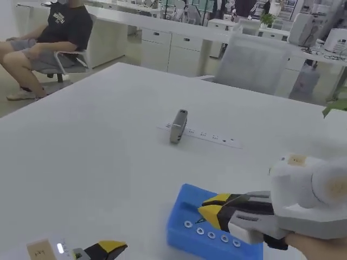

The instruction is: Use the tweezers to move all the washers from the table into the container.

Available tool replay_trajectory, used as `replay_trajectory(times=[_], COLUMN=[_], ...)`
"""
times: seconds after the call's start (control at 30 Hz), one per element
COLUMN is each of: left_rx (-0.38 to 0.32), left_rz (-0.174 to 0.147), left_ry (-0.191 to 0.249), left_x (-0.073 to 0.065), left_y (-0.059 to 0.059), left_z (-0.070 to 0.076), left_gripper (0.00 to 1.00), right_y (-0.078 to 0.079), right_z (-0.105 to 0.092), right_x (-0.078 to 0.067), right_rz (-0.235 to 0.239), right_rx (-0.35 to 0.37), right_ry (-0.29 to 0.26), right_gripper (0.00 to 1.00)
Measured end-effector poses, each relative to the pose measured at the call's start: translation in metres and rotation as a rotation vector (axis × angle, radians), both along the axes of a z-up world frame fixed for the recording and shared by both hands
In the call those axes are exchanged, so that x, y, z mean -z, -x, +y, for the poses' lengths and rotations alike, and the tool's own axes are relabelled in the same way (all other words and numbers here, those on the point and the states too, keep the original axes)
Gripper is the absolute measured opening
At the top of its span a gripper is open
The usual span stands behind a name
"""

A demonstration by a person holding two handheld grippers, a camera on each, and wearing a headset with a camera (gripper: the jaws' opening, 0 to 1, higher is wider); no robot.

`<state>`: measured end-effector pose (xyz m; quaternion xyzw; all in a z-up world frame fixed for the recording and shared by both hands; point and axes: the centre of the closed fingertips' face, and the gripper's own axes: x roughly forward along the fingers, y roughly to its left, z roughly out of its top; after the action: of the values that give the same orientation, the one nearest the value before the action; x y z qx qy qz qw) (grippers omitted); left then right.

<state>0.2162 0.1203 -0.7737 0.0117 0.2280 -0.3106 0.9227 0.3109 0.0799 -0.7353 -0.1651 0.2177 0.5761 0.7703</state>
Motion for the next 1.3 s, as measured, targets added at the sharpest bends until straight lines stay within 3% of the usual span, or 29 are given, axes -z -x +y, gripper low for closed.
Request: replay_trajectory(times=[0.17,0.3,0.43,0.63,0.83,1.13,1.3], left_rx=[0.027,0.023,0.033,0.073,0.172,0.342,0.458], left_rz=[-0.002,-0.010,-0.019,-0.045,-0.065,-0.059,-0.067], left_ry=[-0.006,0.019,0.023,0.071,0.075,0.022,-0.016], left_x=[-0.006,-0.017,-0.028,-0.051,-0.066,-0.058,-0.052], left_y=[0.002,0.003,0.001,-0.005,-0.004,0.016,0.033], left_z=[-0.004,-0.005,-0.010,-0.027,-0.047,-0.078,-0.101], left_gripper=[0.69,0.68,0.68,0.63,0.54,0.36,0.27], right_y=[0.016,0.029,0.046,0.066,0.089,0.120,0.128], right_z=[-0.018,-0.027,-0.035,-0.036,-0.032,-0.032,-0.034], right_x=[-0.001,0.005,0.015,0.028,0.038,0.055,0.059], right_rz=[0.011,0.022,0.014,-0.005,-0.011,-0.041,-0.047], right_rx=[-0.021,-0.049,-0.100,-0.165,-0.231,-0.352,-0.370], right_ry=[0.019,0.045,0.109,0.171,0.201,0.266,0.276], right_gripper=[0.02,0.02,0.02,0.02,0.02,0.03,0.03])
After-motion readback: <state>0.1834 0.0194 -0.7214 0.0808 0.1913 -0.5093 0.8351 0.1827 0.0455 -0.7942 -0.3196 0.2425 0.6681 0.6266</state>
